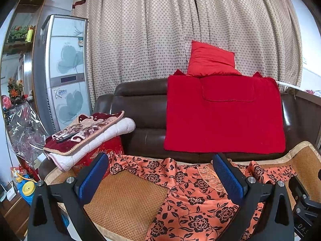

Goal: Fold small clothes

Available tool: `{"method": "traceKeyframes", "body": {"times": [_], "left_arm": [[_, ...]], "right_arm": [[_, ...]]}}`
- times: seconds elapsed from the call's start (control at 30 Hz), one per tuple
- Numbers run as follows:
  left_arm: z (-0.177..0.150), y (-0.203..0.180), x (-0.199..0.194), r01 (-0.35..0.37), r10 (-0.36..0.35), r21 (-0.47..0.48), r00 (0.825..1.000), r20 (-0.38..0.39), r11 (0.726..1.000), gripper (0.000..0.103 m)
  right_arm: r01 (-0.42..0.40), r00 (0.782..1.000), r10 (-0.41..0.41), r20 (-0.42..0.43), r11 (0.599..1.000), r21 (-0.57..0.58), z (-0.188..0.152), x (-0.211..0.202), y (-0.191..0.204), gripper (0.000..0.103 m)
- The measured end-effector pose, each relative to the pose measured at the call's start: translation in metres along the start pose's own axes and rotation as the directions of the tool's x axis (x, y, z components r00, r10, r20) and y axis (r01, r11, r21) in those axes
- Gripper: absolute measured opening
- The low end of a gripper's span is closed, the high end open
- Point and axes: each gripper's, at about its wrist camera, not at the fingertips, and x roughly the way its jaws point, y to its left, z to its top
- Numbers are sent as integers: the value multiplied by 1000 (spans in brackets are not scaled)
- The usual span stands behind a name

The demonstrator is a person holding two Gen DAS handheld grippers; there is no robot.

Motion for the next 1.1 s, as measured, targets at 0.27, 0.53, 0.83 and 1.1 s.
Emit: {"method": "traceKeyframes", "body": {"times": [0.27,0.53,0.83,1.1], "left_arm": [[-8,-11,20,5,-5,14,999,-35,1000,103],[-26,-41,79,38,-34,35,993,-115,999,103],[-99,-139,235,192,-158,44,901,-403,980,103],[-144,-187,293,268,-188,98,850,-492,958,103]], "right_arm": [[9,999,-9,-35,1000,24,-5,19,-9,103],[58,996,-51,-77,995,85,-15,76,-46,103],[7,1000,3,-16,804,595,-78,198,-216,103],[17,996,71,-58,473,881,-136,276,-345,80]]}}
